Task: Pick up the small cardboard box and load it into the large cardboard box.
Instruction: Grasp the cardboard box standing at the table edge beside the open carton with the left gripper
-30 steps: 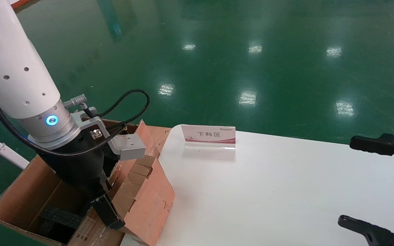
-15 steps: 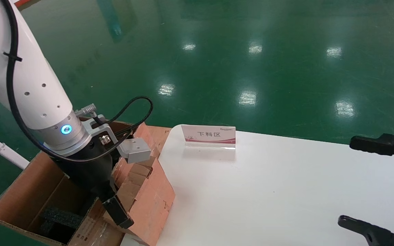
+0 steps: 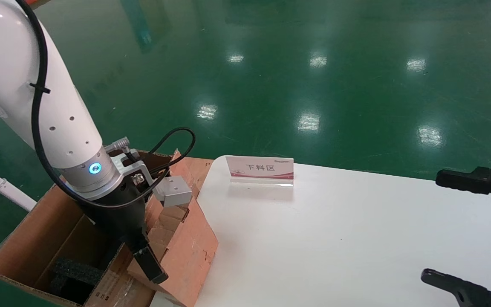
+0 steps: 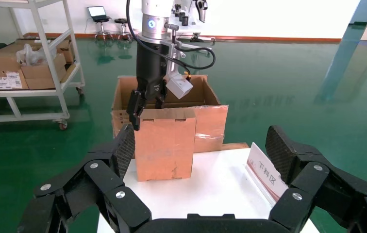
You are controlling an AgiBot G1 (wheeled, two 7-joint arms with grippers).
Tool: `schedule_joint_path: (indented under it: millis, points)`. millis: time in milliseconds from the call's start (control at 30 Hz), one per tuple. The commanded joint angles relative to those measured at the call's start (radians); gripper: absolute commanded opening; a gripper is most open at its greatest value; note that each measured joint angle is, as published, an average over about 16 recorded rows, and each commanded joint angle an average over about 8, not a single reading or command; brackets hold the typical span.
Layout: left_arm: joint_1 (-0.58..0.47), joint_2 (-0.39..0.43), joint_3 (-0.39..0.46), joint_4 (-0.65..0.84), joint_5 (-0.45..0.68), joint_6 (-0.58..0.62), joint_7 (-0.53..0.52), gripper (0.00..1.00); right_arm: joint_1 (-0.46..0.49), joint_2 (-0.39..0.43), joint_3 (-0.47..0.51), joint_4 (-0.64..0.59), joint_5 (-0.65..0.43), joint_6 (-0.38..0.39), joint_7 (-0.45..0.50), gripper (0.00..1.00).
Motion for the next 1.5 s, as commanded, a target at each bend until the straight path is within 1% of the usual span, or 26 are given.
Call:
schedule_joint_path:
  millis: [33, 400, 433, 467, 667, 700, 733, 1500]
  points:
    - [0.003, 0.003, 0.003, -0.001, 0.006, -0.002, -0.005, 1.0, 0.0, 0.0, 0.0, 0.0, 0.0, 0.0, 0.0, 1.0]
    - [0.017, 0.01, 0.005, -0.003, 0.009, -0.01, -0.005, 1.0, 0.0, 0.0, 0.0, 0.0, 0.0, 0.0, 0.0, 1.0]
    - [0.017, 0.01, 0.005, -0.003, 0.009, -0.01, -0.005, 0.93, 0.0, 0.0, 0.0, 0.0, 0.0, 0.0, 0.0, 1.0]
    - [0.016, 0.01, 0.005, -0.003, 0.009, -0.01, -0.005, 0.81, 0.0, 0.0, 0.0, 0.0, 0.0, 0.0, 0.0, 0.97]
    - [0.015, 0.01, 0.005, -0.003, 0.009, -0.009, -0.005, 0.06, 0.0, 0.0, 0.0, 0.0, 0.0, 0.001, 0.0, 0.22]
    - [0.015, 0.01, 0.005, -0.003, 0.009, -0.009, -0.005, 0.0, 0.0, 0.0, 0.0, 0.0, 0.0, 0.001, 0.0, 0.1]
    - [0.015, 0.01, 0.005, -0.003, 0.009, -0.008, -0.005, 0.0, 0.0, 0.0, 0.0, 0.0, 0.0, 0.001, 0.0, 0.0]
    - [0.012, 0.008, 0.005, -0.002, 0.01, -0.006, -0.006, 0.0, 0.0, 0.0, 0.0, 0.0, 0.001, 0.0, 0.0, 0.0]
